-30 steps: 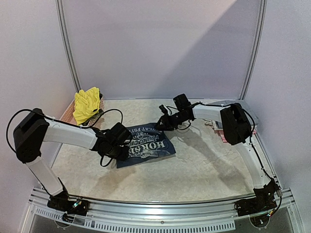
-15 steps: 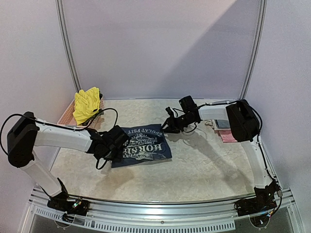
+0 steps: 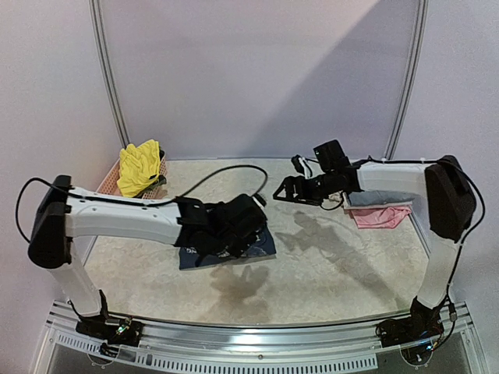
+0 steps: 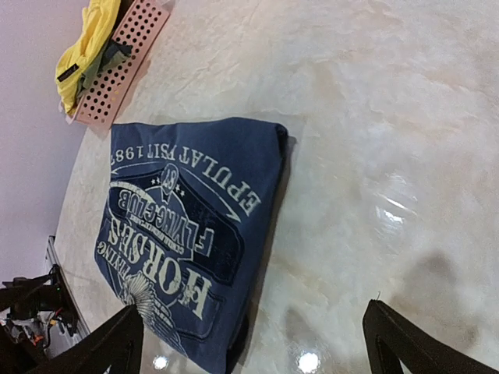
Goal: Fold and stack the mixed laundry pile
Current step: Adjust the square-folded tank top at the center of the board, then pick up the square-folded tank top from the center of the board.
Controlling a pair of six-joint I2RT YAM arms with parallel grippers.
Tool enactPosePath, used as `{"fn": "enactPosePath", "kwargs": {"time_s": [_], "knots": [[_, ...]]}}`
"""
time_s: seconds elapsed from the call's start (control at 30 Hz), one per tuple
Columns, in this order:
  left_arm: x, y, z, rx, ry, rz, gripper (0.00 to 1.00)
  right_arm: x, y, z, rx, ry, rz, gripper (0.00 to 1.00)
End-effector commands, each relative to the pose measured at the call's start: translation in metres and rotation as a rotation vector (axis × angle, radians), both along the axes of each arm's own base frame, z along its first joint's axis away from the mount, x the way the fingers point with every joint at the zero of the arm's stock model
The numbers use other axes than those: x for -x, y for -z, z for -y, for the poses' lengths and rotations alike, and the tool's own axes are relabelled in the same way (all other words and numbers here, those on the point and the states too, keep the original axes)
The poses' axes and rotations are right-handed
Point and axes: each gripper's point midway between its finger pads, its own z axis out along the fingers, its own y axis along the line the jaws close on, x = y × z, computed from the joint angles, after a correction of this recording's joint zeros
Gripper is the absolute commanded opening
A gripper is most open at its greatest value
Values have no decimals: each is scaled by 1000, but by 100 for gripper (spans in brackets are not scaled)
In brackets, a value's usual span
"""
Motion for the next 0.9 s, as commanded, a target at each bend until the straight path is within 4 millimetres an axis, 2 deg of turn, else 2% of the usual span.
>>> {"fn": "enactPosePath", "kwargs": {"time_s": [0.0, 0.07, 0.23, 0.4, 0.6, 0.87], "knots": [[13, 33, 47, -235, 224, 8, 82, 8, 2, 37, 10, 135, 51, 99], [16, 46, 63, -259, 272, -14, 82, 18, -5, 46, -6, 151, 61, 99], [15, 69, 89, -312, 348, -13, 80, 40, 2, 67, 28, 196, 45, 99], [10, 89, 105, -368, 366, 22, 76, 57, 7, 89, 88, 244, 44, 99], [9, 109, 112, -370, 376, 21, 74, 67, 9, 104, 121, 269, 53, 99], [2, 118, 103, -421, 357, 51, 56, 75, 9, 110, 129, 273, 46, 99]]}}
